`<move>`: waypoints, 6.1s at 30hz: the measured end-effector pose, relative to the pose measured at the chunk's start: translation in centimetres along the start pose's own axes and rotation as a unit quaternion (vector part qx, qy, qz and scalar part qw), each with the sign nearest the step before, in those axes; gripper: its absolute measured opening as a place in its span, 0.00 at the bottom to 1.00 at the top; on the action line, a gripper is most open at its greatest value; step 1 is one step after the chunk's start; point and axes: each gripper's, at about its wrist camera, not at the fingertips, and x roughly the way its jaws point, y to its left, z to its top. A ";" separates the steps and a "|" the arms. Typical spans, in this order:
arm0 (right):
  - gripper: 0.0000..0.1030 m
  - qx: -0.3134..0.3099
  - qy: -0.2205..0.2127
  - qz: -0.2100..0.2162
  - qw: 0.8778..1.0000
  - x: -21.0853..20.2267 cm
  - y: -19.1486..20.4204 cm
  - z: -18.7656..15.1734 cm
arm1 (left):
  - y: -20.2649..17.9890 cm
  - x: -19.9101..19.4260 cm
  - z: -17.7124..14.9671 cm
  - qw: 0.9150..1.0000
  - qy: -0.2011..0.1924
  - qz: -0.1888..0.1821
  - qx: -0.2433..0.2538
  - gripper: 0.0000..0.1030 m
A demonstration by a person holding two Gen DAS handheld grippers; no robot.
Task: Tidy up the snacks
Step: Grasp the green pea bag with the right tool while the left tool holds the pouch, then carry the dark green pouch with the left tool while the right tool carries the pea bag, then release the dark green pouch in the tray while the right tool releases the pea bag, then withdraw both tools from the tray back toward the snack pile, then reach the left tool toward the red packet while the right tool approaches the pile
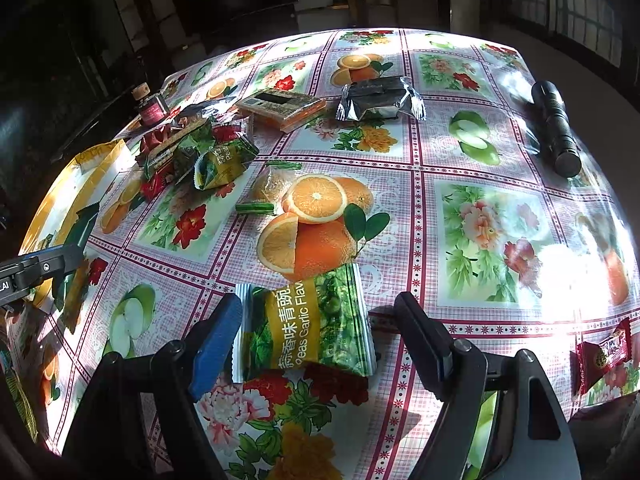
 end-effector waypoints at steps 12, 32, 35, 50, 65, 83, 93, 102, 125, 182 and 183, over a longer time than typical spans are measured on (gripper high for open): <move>0.29 -0.014 -0.015 0.046 0.999 -1.3 1.6 -0.1 | 0.5 -1.0 -0.2 1.000 -0.011 0.006 -0.001 0.45; 0.22 -0.024 -0.039 0.148 0.988 -2.9 6.4 1.5 | 3.0 -3.3 -0.3 0.999 -0.037 0.016 -0.014 0.45; 0.22 -0.033 -0.045 0.158 0.986 -3.0 7.7 2.2 | 3.7 -3.8 -0.2 0.999 -0.043 0.020 -0.018 0.45; 0.21 -0.076 -0.039 0.227 0.970 -1.5 15.1 4.2 | 9.9 -5.3 0.0 0.995 -0.059 0.051 -0.068 0.45; 0.21 -0.102 -0.023 0.304 0.947 2.3 24.4 8.1 | 18.4 -4.3 1.0 0.985 -0.054 0.096 -0.136 0.45; 0.21 -0.110 0.039 0.311 0.943 10.2 29.8 10.1 | 22.0 0.3 2.9 0.979 -0.012 0.122 -0.160 0.45; 0.34 -0.131 0.037 0.283 0.949 10.1 29.9 9.8 | 22.0 0.1 3.0 0.977 -0.010 0.136 -0.166 0.46; 0.64 -0.081 -0.015 0.304 0.949 6.5 25.5 9.7 | 21.0 -2.5 2.5 0.973 -0.033 0.119 -0.194 0.46; 0.95 0.307 -0.377 0.529 0.696 -11.9 -4.0 -0.1 | 3.2 -4.1 0.8 0.997 -0.033 0.026 -0.061 0.48; 0.70 0.013 -0.033 0.062 0.997 2.7 1.8 6.5 | -4.8 9.0 13.2 0.999 0.028 0.026 0.013 0.52; 0.70 0.012 -0.034 0.064 0.997 2.5 1.9 6.7 | -4.5 9.3 13.4 0.999 0.033 0.020 0.011 0.52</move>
